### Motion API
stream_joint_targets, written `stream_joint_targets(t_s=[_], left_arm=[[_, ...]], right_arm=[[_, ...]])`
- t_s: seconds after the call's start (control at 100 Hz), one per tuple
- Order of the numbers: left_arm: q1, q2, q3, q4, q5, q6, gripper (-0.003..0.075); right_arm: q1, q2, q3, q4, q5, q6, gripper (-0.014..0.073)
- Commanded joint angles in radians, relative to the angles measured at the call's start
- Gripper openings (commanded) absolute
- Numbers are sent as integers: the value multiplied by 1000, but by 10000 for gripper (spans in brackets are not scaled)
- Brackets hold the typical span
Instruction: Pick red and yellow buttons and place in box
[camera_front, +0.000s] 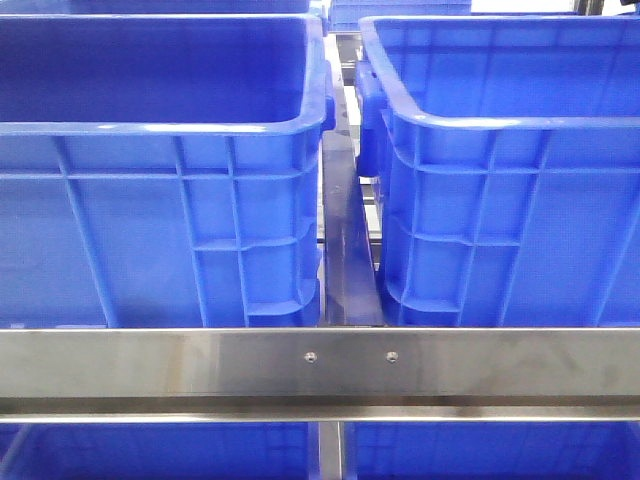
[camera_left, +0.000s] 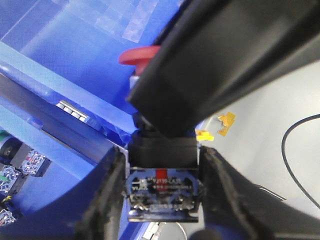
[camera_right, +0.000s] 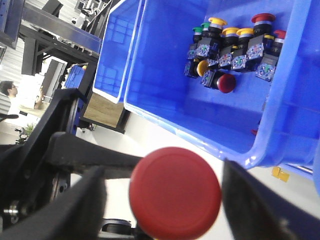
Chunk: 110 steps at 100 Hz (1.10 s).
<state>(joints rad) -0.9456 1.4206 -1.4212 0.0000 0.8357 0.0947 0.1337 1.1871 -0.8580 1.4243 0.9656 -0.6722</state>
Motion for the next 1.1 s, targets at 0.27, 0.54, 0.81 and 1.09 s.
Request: stream_joint_targets(t_s=[0.27,0.54,0.81,1.09], left_arm=[[-7,-40,-33,-6,-56,0,-14],[-7,-40,-33,0,-58,0,391],[0,-43,-33,10,-58,-8,548],[105,-81,-33,8,-60,-55,548]], right_arm=[[0,-17,-35,74,7,-18,141],[0,-18,-35,74,-5,-38,142],[-5,-18,-35,74,-79,-72,142],[-60,-18,-55,72,-121,-90,142]])
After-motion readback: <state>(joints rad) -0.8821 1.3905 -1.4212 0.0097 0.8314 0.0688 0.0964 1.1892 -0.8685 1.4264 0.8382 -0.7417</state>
